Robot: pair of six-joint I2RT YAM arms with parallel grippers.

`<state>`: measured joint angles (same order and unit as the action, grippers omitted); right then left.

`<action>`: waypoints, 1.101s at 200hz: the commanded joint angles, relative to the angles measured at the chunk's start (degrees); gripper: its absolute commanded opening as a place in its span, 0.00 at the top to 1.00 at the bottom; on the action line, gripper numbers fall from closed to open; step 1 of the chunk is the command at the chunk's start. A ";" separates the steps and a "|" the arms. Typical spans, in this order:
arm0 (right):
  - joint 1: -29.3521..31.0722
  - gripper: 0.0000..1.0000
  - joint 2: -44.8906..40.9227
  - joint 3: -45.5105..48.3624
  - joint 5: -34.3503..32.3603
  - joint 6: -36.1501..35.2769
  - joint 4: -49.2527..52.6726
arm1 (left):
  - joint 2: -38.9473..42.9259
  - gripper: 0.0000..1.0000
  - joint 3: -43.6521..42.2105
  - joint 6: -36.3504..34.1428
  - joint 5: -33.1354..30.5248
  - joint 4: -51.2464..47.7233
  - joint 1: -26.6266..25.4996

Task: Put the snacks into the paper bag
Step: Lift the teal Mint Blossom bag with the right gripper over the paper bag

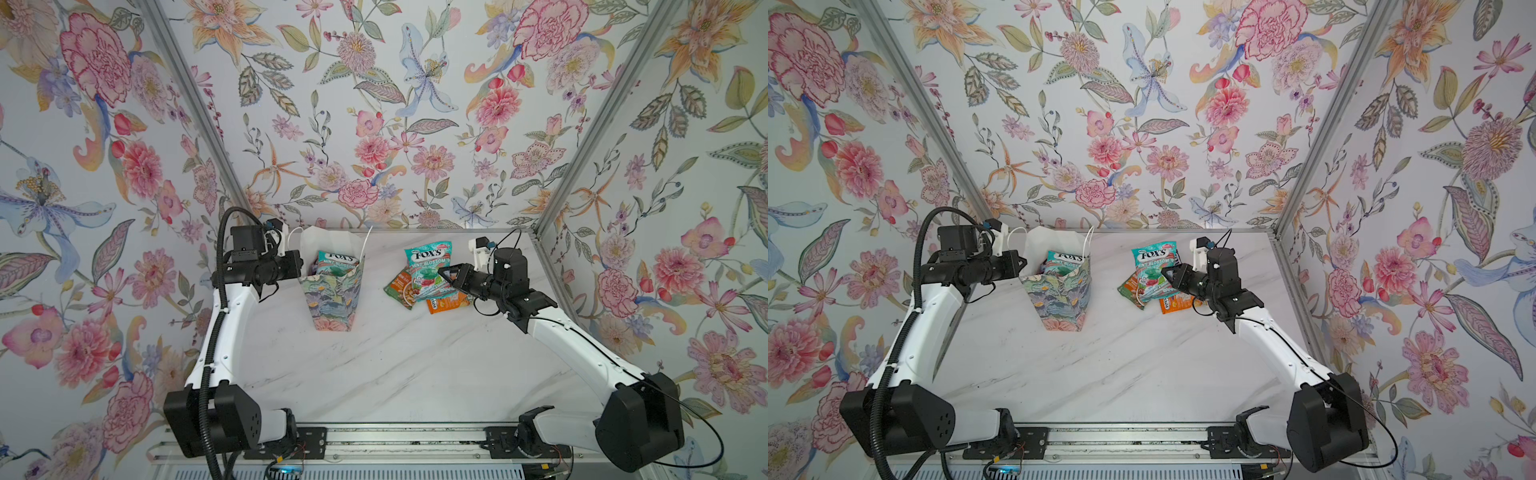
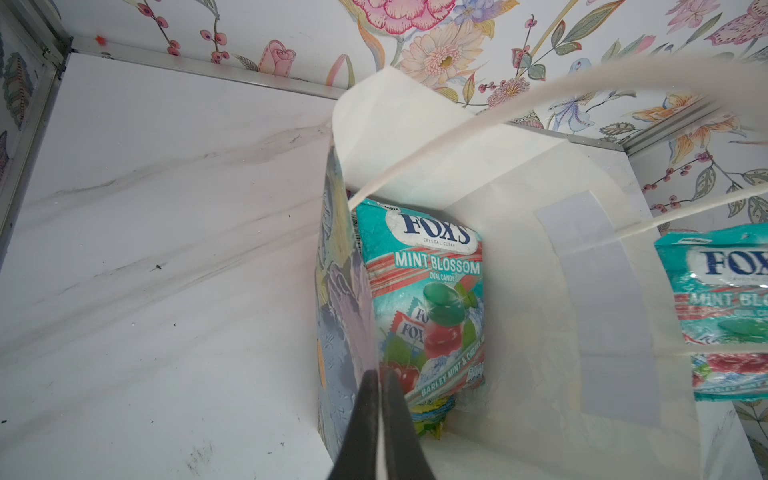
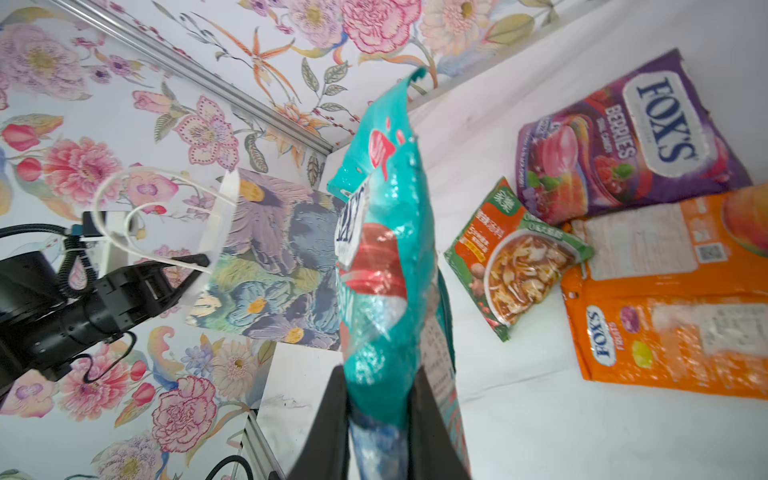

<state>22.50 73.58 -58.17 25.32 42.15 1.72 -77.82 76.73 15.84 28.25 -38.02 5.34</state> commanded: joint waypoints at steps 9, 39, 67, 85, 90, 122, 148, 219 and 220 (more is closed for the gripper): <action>4.67 1.00 -1.69 -10.58 -7.22 -2.80 3.58 | 0.57 0.97 -0.88 -0.19 0.91 0.66 -0.38; 9.79 1.00 2.68 -22.08 -12.28 -6.52 5.49 | 0.57 0.97 -0.79 0.24 1.22 0.93 -0.33; 14.17 1.00 8.55 -32.27 -14.51 -8.98 6.17 | 0.74 0.97 -0.75 0.25 1.02 0.80 -0.34; 17.84 1.00 12.48 -38.46 -15.63 -10.55 7.11 | 0.74 0.97 -0.79 0.21 0.98 0.66 -0.33; 18.59 1.00 13.58 -40.15 -15.85 -10.96 7.28 | 0.66 0.97 -0.79 0.18 0.96 0.62 -0.33; 22.19 1.00 21.56 -51.28 -16.94 -12.93 10.62 | 0.48 0.97 -0.70 0.33 0.75 0.70 -0.36; 24.55 1.00 27.83 -59.30 -18.31 -14.59 13.93 | 0.48 0.97 -0.70 0.32 0.84 0.84 -0.40; 28.06 1.00 40.32 -74.08 -22.09 -17.50 22.66 | 0.65 0.97 -0.83 -0.08 0.98 0.89 -0.39; 28.09 1.00 40.41 -74.18 -22.08 -17.52 22.69 | 0.65 0.97 -0.86 -0.09 1.00 0.91 -0.36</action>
<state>49.89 112.25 -128.01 5.69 26.76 22.13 -77.82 76.73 15.86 28.27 -37.87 5.34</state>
